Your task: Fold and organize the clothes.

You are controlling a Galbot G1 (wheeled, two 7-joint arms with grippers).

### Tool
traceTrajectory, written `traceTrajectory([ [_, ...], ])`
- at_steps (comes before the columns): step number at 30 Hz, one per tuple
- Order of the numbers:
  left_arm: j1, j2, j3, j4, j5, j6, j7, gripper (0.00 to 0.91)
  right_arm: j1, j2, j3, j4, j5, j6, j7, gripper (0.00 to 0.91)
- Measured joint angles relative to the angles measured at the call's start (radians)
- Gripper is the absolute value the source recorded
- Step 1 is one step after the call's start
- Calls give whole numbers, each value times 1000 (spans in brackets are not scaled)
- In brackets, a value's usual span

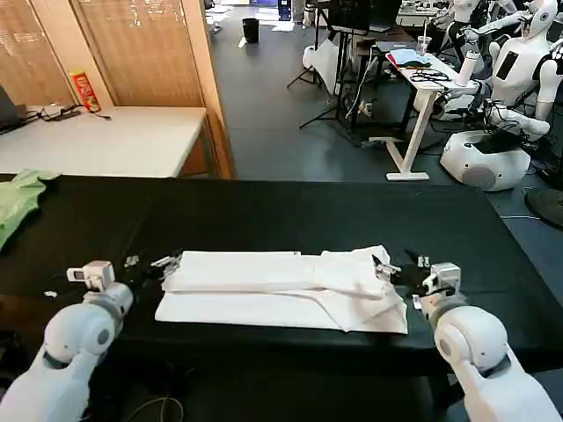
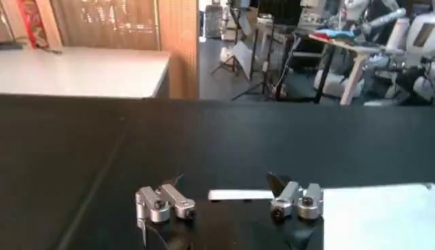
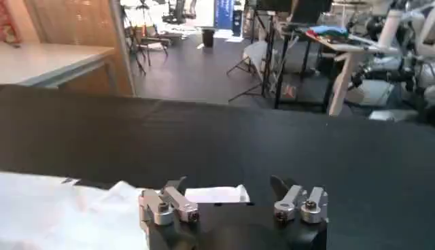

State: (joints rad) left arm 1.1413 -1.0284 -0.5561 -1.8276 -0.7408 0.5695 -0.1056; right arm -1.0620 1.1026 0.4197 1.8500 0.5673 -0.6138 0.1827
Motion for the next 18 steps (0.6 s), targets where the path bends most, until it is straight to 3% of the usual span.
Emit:
traceTrajectory([
  [4,-16,-26,13,48,-3,7,2,878,43,29,-20,-80,1,9,7,878],
  [6,-19,-38,17,67,-6,8,4,712,60,42,-28,-112,1,16,8,878],
  [7,-20,-42,18,74,-7,9,4,673,66,47,-29,-125,1,19,8,878],
  [9,-23,-50,20,82,-7,10,6,556,77,55,-32,-145,0,25,8,848],
  [10,-24,-53,21,86,-7,11,7,497,83,61,-33,-157,-1,28,8,790],
  [13,-28,-61,23,100,-5,14,8,419,94,74,-32,-180,-6,33,7,722],
  [16,-32,-66,23,112,-1,14,8,302,98,88,-31,-199,-17,34,3,605],
  [17,-35,-68,23,117,-1,14,8,215,98,92,-31,-202,-21,34,2,341],
  [18,-38,-70,23,121,0,13,7,137,96,96,-30,-203,-25,35,0,263],
])
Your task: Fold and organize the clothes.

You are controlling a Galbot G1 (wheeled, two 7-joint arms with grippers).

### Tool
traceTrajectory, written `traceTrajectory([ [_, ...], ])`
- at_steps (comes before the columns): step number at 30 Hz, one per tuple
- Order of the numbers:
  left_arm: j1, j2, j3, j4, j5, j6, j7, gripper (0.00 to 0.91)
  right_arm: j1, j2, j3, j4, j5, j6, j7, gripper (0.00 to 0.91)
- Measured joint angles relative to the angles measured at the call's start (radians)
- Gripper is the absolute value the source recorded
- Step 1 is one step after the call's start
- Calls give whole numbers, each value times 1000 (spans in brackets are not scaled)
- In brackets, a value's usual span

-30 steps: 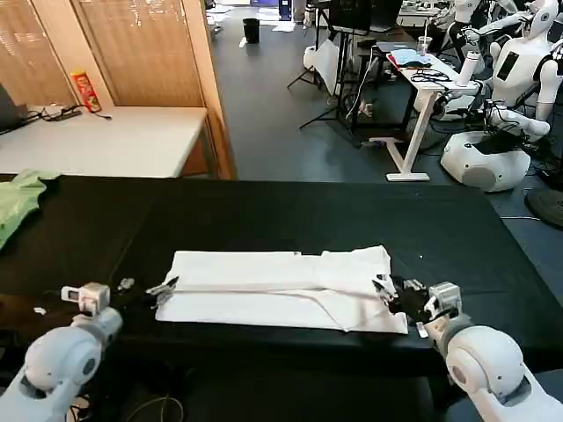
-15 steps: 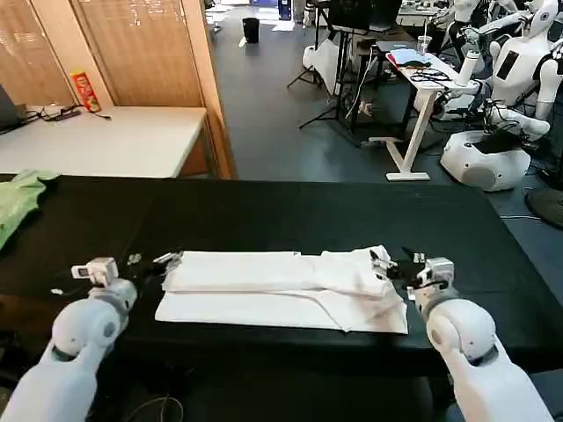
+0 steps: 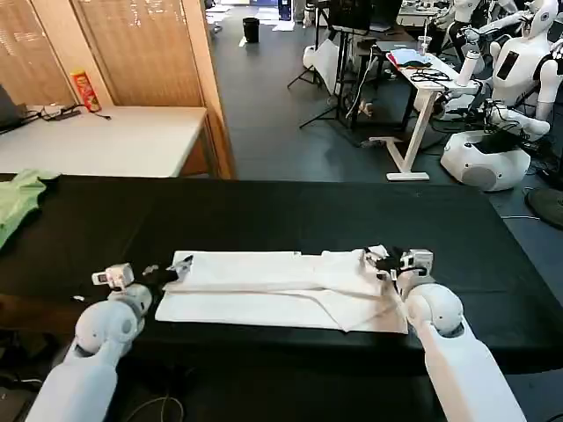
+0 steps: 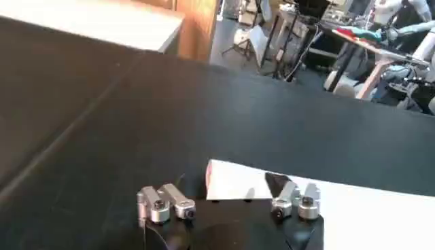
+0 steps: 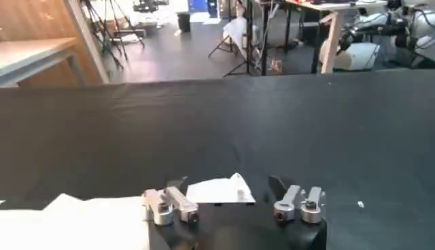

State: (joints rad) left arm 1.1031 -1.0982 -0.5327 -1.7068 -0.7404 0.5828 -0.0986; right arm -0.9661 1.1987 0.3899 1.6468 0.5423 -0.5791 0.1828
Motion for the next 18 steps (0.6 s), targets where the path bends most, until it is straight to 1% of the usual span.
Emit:
traceTrajectory([
  [1,-3,-3,0,4,2,-2,-1,107,-2,3,1,0,-2,1,-1,195],
  [2,-8,-6,0,10,5,-4,-2,39,-6,7,2,0,-6,2,-1,88],
  [3,-12,-9,1,17,7,-6,-2,10,-8,10,3,0,-9,3,-1,59],
  [5,-19,-14,1,28,10,-12,-1,0,-15,17,6,3,-24,12,0,59],
  [6,-21,-16,2,32,13,-14,1,0,-20,22,7,6,-39,20,5,39],
  [7,-24,-17,4,35,23,-22,6,0,-24,27,8,9,-51,28,12,39],
  [11,-38,-18,18,49,113,-65,33,0,-43,51,16,23,-84,48,46,29],
  [12,-42,-18,19,50,123,-67,34,0,-47,58,17,27,-84,48,47,68],
  [13,-46,-18,21,50,128,-68,34,878,-50,64,21,32,-84,48,47,156],
  [14,-49,-18,21,50,132,-68,33,878,-53,67,22,36,-84,47,46,878],
  [18,-53,-19,22,43,150,-72,31,878,-66,60,37,60,-78,31,13,878],
])
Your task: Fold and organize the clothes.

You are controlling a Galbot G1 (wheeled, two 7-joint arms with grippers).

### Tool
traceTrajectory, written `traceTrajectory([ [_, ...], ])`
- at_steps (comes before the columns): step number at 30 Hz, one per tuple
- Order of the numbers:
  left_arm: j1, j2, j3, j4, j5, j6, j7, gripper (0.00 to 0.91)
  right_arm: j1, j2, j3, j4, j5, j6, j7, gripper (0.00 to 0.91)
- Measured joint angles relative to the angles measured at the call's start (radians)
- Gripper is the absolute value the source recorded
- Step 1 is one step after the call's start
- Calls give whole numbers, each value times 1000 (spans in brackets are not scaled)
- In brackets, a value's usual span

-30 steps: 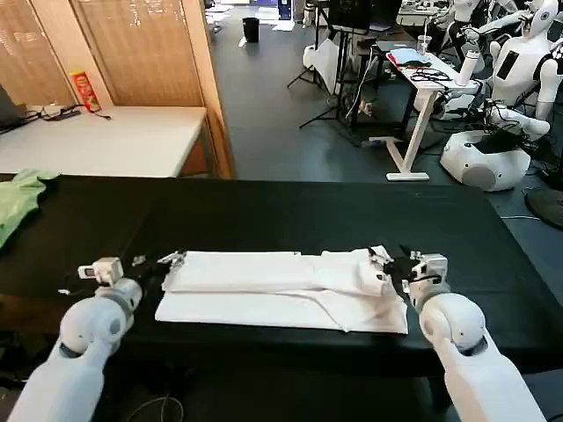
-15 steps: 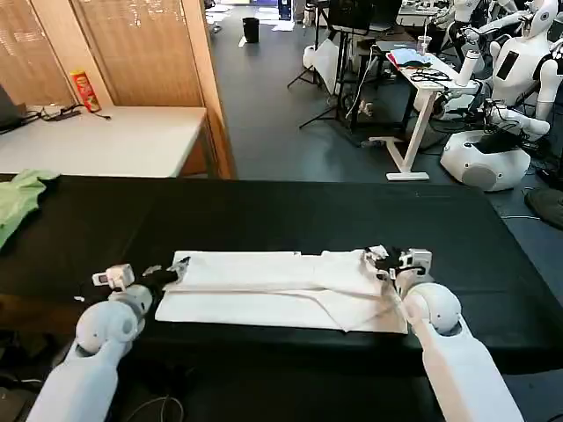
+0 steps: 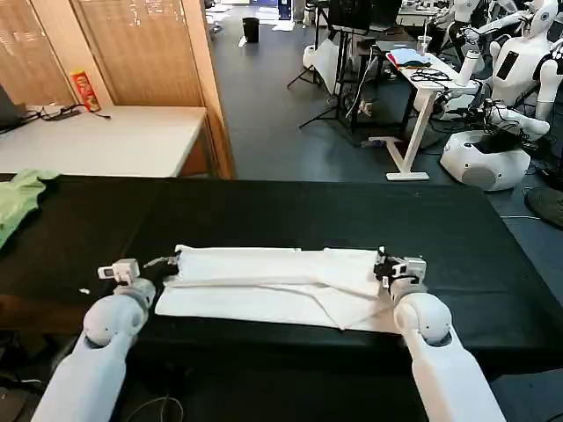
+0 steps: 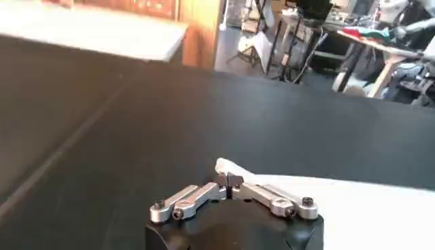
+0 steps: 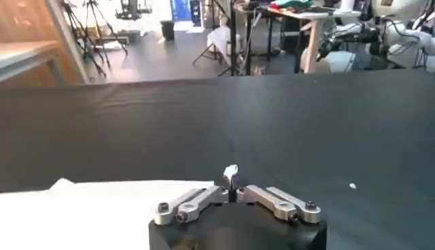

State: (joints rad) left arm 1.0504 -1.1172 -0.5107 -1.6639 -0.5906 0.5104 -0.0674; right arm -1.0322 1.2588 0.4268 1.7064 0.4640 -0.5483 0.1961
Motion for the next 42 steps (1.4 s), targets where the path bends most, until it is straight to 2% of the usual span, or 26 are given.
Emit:
traceTrajectory([
  [14,31,43,-53,-43,-55,-1,-1,878,-102,-88,61,181,65,-20,-52,878],
  [21,158,9,-90,-147,0,-31,14,878,-166,-87,96,279,106,-19,-49,878],
  [27,234,-22,-106,-164,-20,-36,11,878,-204,-92,119,334,112,-16,-49,878],
  [32,259,-38,-103,-174,4,-40,19,722,-216,-91,127,348,109,-11,-48,878],
  [34,267,-44,-102,-179,12,-41,22,527,-217,-89,127,350,99,-5,-49,878],
  [35,272,-46,-101,-181,16,-42,26,263,-218,-88,126,350,82,2,-51,878],
  [36,275,-48,-101,-182,19,-43,28,205,-220,-86,124,350,67,9,-55,878],
  [37,278,-49,-101,-183,20,-43,29,156,-221,-84,123,350,58,12,-57,878],
  [39,279,-52,-101,-181,24,-43,31,137,-224,-80,122,350,47,15,-60,878],
  [41,276,-52,-100,-175,22,-41,37,29,-225,-77,121,354,39,15,-62,878],
  [42,273,-52,-100,-171,21,-39,40,10,-225,-76,121,356,36,16,-63,878],
])
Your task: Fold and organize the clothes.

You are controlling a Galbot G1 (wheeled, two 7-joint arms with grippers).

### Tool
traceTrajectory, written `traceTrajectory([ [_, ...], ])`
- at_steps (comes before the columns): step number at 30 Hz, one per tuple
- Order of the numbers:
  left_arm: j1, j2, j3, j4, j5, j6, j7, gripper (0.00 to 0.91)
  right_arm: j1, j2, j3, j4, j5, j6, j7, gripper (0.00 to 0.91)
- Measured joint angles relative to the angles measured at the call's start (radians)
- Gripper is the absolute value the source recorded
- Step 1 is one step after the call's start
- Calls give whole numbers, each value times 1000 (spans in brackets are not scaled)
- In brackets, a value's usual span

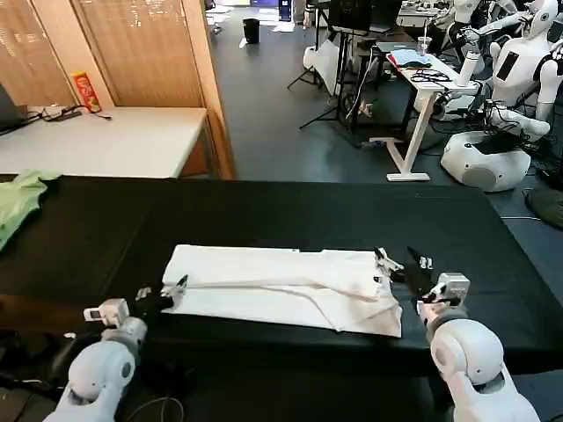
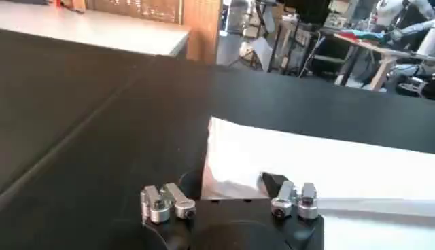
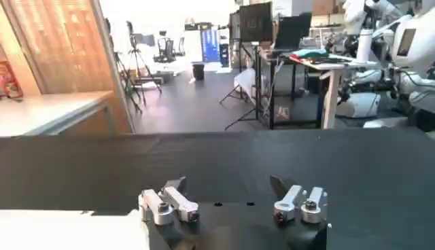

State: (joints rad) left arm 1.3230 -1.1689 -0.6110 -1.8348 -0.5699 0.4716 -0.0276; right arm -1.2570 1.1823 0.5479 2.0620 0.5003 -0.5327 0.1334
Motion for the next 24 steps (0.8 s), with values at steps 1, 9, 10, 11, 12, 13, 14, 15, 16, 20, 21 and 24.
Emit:
traceTrajectory([
  [1,-4,2,0,5,1,1,8,0,0,0,0,2,-2,0,0,878],
  [9,-15,33,-7,23,104,-31,68,0,-11,0,10,16,-8,2,-1,878],
  [10,-12,40,-12,23,132,-40,73,0,-12,1,12,17,-8,3,-2,878],
  [11,-8,48,-17,24,164,-49,82,0,-15,4,15,19,-8,4,-2,878],
  [12,-3,60,-25,24,196,-66,87,0,-18,7,18,21,-8,5,-2,878],
  [13,1,71,-32,25,216,-78,88,0,-20,11,20,23,-8,6,-2,878],
  [14,7,85,-41,28,239,-96,91,0,-23,14,22,24,-8,7,-2,878],
  [15,14,103,-52,33,263,-112,92,0,-25,17,22,25,-8,7,-2,878],
  [16,20,125,-64,39,282,-125,92,0,-27,20,21,27,-8,8,-2,878],
  [20,28,216,-107,66,304,-167,73,0,-34,30,15,33,-19,9,-3,878],
  [21,29,237,-110,73,309,-172,68,0,-35,31,14,34,-23,9,-3,878],
  [24,29,276,-113,76,343,-185,61,0,-40,35,14,39,-32,9,-4,878],
])
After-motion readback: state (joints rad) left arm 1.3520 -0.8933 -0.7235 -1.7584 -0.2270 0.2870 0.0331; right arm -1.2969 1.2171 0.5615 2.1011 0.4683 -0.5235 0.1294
